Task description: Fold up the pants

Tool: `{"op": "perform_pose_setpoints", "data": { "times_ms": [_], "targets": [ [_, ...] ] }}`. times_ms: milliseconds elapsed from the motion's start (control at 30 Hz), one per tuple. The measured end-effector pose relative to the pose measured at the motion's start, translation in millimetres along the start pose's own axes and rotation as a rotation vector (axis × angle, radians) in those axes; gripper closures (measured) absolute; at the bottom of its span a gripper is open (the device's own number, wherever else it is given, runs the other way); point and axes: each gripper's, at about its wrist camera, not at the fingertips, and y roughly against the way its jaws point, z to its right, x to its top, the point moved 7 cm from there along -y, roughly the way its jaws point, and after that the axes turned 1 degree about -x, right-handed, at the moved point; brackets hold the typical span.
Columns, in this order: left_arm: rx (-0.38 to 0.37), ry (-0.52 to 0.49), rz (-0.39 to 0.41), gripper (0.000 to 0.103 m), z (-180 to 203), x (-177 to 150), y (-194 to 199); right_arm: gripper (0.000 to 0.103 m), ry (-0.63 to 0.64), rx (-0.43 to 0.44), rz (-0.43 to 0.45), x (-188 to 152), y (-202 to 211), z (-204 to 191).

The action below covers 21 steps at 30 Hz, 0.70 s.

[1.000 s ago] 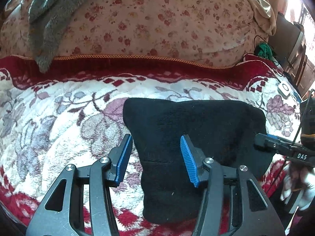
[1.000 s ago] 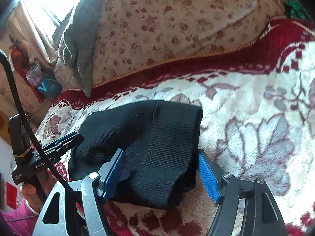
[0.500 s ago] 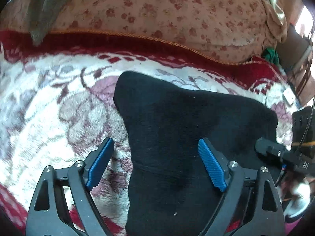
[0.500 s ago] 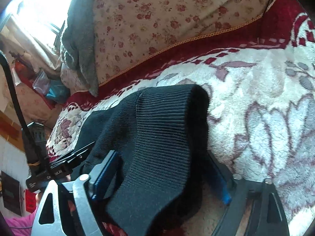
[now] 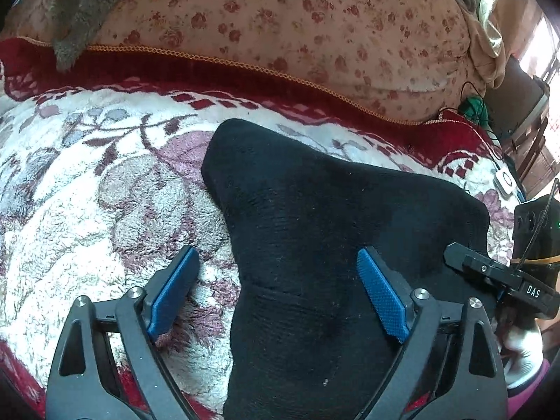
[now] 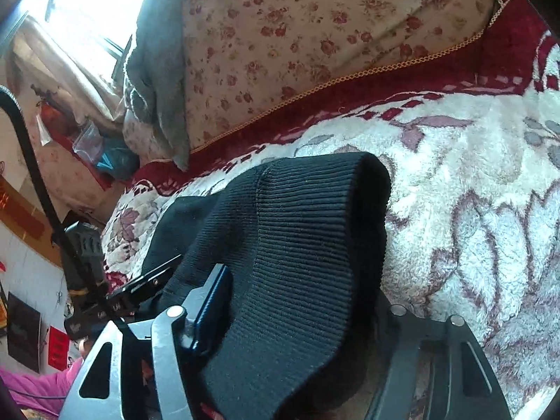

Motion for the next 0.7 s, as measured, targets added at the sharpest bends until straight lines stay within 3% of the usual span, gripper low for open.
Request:
{"op": "perform_pose_setpoints", "data": {
  "times_ms": [67, 333, 700],
  "targets": [
    [-0.043, -0.013, 0.006, 0.041, 7, -1, 3, 0.044, 0.012, 0.001, 0.004, 0, 1, -3],
    [0.023, -0.065, 0.036, 0.064, 18, 3, 15, 0.052, 0.017, -0.003, 0.03, 4, 7, -10],
    [0.042, -0.04, 0.077, 0.073, 6, 13, 43, 0.059, 0.049, 0.053, 0.037, 14, 10, -40]
  ]
}}
